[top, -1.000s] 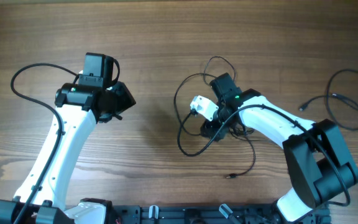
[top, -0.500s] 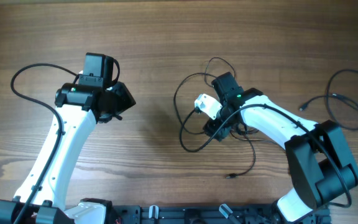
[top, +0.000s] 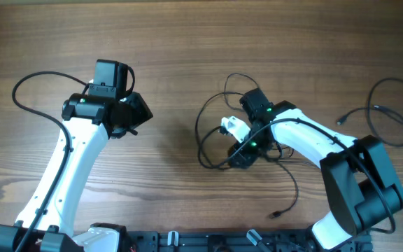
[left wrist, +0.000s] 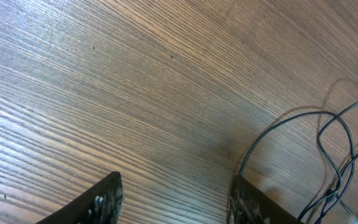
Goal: Untangle cables
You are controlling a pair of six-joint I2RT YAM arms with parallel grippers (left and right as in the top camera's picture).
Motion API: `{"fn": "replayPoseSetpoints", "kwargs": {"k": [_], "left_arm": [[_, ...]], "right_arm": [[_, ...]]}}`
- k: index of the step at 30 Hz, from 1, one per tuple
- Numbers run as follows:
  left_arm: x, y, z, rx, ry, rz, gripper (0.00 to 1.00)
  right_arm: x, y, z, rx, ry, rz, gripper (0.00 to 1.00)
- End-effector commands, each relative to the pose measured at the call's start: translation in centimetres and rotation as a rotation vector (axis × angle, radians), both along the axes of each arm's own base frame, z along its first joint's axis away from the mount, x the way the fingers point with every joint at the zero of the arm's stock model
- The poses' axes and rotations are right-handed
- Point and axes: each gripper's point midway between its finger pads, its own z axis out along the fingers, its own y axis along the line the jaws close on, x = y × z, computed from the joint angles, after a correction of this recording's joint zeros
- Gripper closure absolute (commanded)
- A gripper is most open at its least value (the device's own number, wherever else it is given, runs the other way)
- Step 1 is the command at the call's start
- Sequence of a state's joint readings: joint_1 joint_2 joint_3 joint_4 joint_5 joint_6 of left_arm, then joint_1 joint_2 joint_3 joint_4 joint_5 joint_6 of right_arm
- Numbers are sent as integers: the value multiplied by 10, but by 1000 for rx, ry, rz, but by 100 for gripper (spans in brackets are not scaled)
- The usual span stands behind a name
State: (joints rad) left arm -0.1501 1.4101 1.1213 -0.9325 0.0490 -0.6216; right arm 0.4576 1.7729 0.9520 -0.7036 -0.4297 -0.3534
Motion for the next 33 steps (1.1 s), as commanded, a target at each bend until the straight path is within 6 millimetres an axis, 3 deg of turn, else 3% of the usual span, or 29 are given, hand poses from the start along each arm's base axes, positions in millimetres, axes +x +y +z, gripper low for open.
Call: {"fn": "replayPoseSetpoints", "kwargs": {"k": [1, 3, 6, 9, 12, 16, 20, 26, 28, 30, 31, 33], "left_arm": [[2, 4, 0, 24, -5, -6, 43], [2, 4, 0, 24, -5, -6, 43], [2, 4, 0, 24, -5, -6, 43], [2, 4, 0, 24, -5, -6, 43], [2, 4, 0, 24, -5, -6, 43], [2, 4, 0, 23, -5, -6, 43], [1, -3, 1, -12, 1, -15, 43], [-3, -7, 0, -38, 16, -25, 43], [-4, -8, 0, -42, 20, -27, 43], [-5, -8, -1, -41, 23, -27, 43], [-5, -8, -1, -40, 25, -27, 43], [-5, -8, -1, -41, 27, -27, 43]], "right_arm": [[38, -3, -10, -74, -106, -167, 43], [74, -12, 0, -149, -223, -284, 40], [145, -19, 47, -210, -461, -452, 33], [187, -6, 85, -116, -609, -537, 30], [199, 1, 89, -58, -623, -610, 30], [193, 17, 56, -11, -504, -613, 31], [199, 25, 26, 37, -395, -790, 32], [215, 32, 5, 122, -323, -1002, 42], [211, 30, -11, 107, -273, -1058, 52], [211, 30, -12, 106, -268, -1062, 78], [212, 33, -9, 120, -271, -1045, 96], [206, 51, 9, 186, -276, -872, 96]]}}
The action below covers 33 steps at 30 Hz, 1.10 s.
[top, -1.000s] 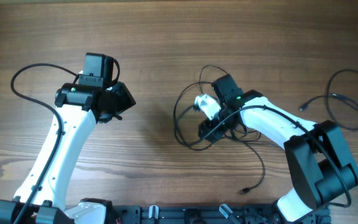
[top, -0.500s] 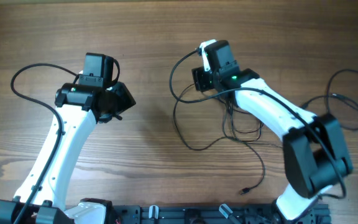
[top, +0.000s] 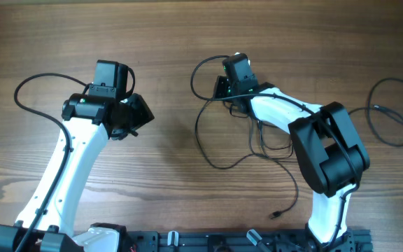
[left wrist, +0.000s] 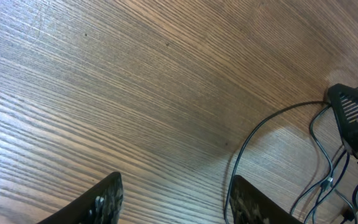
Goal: Untangle cables
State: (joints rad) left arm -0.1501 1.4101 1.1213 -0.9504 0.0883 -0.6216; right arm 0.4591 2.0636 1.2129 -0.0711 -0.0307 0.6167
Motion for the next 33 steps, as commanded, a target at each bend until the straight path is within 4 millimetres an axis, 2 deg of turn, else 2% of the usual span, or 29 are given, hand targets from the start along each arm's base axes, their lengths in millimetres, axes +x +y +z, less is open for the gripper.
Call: {"fn": "replayPoseSetpoints", "kwargs": {"k": [1, 3, 5, 8, 10, 13, 16, 19, 22, 23, 24, 26, 28, 30, 33], "left_arm": [[0, -2, 0, -7, 4, -14, 43], [0, -2, 0, -7, 3, -14, 42], [0, -2, 0, -7, 3, -14, 42], [0, -1, 0, -5, 2, -14, 39], [1, -1, 0, -3, 0, -13, 39], [1, -1, 1, -3, -3, -13, 38], [5, -2, 2, -6, -19, -13, 38], [8, -7, 4, -34, -34, -22, 37], [11, -11, 6, -58, -47, -30, 36], [14, -20, 9, -108, -58, -50, 34], [15, -32, 14, -173, -70, -81, 33], [19, -70, 34, -354, -136, -239, 30], [19, -93, 48, -437, -196, -355, 27], [17, -109, 53, -430, -248, -475, 26], [5, -132, 50, -392, -282, -657, 25]], "right_arm": [[-11, 26, 16, 42, -27, 228, 96], [-25, 35, 52, 46, -65, 386, 96], [-37, 34, 96, 32, -99, 461, 96], [-59, 29, 187, 25, -194, 548, 96], [-70, 24, 235, 25, -278, 567, 96], [-87, 18, 325, 63, -465, 565, 96], [-99, 11, 387, 92, -635, 554, 96], [-102, 11, 403, 106, -689, 553, 96], [-121, 31, 428, 296, -709, 634, 96], [-121, 33, 438, 317, -746, 638, 96], [-115, 29, 437, 294, -753, 602, 96], [-105, 22, 428, 252, -728, 536, 96], [-104, 21, 424, 246, -711, 533, 96], [-101, 19, 426, 235, -724, 515, 96], [-91, 10, 443, 225, -792, 431, 96]]}}
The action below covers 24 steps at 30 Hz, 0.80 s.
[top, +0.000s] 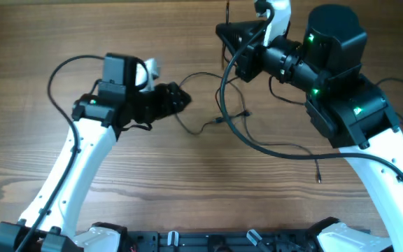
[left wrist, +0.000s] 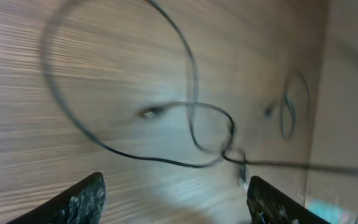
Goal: Untangle cables
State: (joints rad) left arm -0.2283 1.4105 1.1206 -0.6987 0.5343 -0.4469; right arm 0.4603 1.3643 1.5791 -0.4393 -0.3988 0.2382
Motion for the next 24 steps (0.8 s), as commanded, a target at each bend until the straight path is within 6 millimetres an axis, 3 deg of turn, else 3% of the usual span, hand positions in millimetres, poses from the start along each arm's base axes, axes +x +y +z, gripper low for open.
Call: {"fn": "replayPoseSetpoints", "kwargs": {"k": [1, 4, 9, 13, 17, 20, 21, 24], "left_arm": [[-18, -35, 0, 4, -99, -262, 24], [-23, -47, -16, 79, -127, -355, 24], [-7, -42, -44, 262, -149, -319, 22], [1, -56, -48, 256, -187, -337, 19], [-4, -64, -66, 268, -143, -369, 20], [-8, -64, -77, 279, -104, -376, 23], [-10, -61, -78, 284, -92, -375, 26], [-13, -52, -79, 298, -63, -361, 33]], "right_arm": [[11, -11, 24, 64, -47, -103, 96], [11, -11, 50, 169, -80, -107, 96], [0, -15, 73, 223, -132, -98, 96], [-13, -21, 101, 271, -219, -91, 96], [-25, -30, 132, 344, -305, -96, 96], [-13, -40, 120, 310, -272, -182, 96], [-2, -48, 103, 260, -228, -249, 96], [29, -81, 26, 42, -29, -446, 96]]}}
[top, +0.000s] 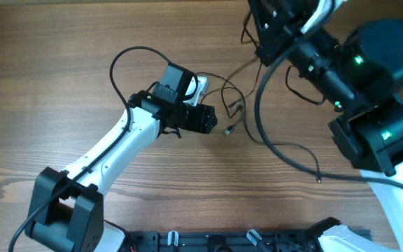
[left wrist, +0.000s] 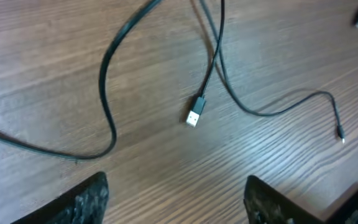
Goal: Untangle cables
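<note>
Black cables hang from my raised right gripper [top: 261, 31] down to the table. The jaws are hard to see, but strands rise to them. One cable [top: 261, 119] loops down and ends in a small plug [top: 318, 178]. Another strand [top: 224, 91] ends in a USB plug [top: 227, 129]. My left gripper [top: 212, 120] is low over the table just left of that plug, open and empty. In the left wrist view, the USB plug [left wrist: 193, 117] lies ahead of the open left gripper [left wrist: 176, 186], with a cable loop [left wrist: 106, 93] to the left and a thin cable end [left wrist: 340, 132] to the right.
The wooden table [top: 61, 63] is bare to the left and along the front. The right arm's body [top: 376, 91] looms close to the overhead camera and hides the right side of the table. Another plug shows at the far right in the left wrist view.
My left gripper has moved right and nearer, now low beside the USB plug. The right arm has lifted higher toward the camera, and the cable loops have shifted right.
My right gripper was down on the tangled cables at mid-table while the left stood idle and open. It then sat at the far side of the bundle. Then it was raised with cables hanging, the left arm reaching in. Now the left gripper sits by the USB plug.
</note>
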You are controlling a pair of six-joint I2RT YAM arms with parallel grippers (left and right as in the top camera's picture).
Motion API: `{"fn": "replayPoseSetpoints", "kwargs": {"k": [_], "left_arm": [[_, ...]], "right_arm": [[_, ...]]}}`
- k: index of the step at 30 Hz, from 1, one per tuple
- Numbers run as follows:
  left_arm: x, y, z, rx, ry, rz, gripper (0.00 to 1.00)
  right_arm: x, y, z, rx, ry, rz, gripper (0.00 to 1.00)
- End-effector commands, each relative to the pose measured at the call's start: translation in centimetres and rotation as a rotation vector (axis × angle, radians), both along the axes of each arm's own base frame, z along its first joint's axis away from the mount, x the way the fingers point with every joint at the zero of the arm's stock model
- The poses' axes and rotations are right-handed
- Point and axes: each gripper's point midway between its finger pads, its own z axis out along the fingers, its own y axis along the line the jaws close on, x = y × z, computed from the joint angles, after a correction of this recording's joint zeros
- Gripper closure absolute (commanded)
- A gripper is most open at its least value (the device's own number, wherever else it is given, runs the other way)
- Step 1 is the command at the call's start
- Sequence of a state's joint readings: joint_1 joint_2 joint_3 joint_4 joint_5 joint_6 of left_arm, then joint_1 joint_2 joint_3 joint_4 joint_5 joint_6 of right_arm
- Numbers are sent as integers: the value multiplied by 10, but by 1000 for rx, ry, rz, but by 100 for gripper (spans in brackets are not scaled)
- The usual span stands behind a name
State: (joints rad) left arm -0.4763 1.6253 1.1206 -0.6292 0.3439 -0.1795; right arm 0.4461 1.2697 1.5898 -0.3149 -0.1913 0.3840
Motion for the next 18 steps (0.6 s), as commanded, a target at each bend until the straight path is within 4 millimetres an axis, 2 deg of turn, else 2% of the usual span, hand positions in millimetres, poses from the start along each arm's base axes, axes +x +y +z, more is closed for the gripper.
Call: {"fn": "replayPoseSetpoints", "kwargs": {"k": [1, 2, 3, 4, 8, 10, 11, 13, 15, 18], "left_arm": [[1, 11, -2, 31, 8, 15, 33], [1, 22, -4, 58, 20, 40, 34], [2, 29, -6, 75, 27, 56, 35], [3, 37, -6, 81, 41, 78, 35], [6, 55, -6, 88, 64, 126, 34], [6, 56, -6, 87, 63, 130, 34], [6, 56, -6, 87, 64, 131, 33], [5, 54, -5, 76, 73, 134, 33], [3, 53, -5, 67, 90, 149, 33], [-4, 47, -4, 32, 125, 131, 33]], "right_arm": [[34, -45, -58, -146, 168, -248, 96], [44, -69, -87, -199, 264, -327, 96], [51, -89, -102, -230, 314, -379, 96], [58, -110, -108, -257, 327, -423, 96], [72, -195, -96, -294, 278, -617, 96], [72, -246, -99, -278, 307, -737, 96], [71, -264, -105, -277, 331, -777, 96], [69, -302, -133, -270, 441, -855, 96], [57, -344, -176, -158, 632, -1015, 96], [50, -391, -228, -97, 810, -1139, 96]]}}
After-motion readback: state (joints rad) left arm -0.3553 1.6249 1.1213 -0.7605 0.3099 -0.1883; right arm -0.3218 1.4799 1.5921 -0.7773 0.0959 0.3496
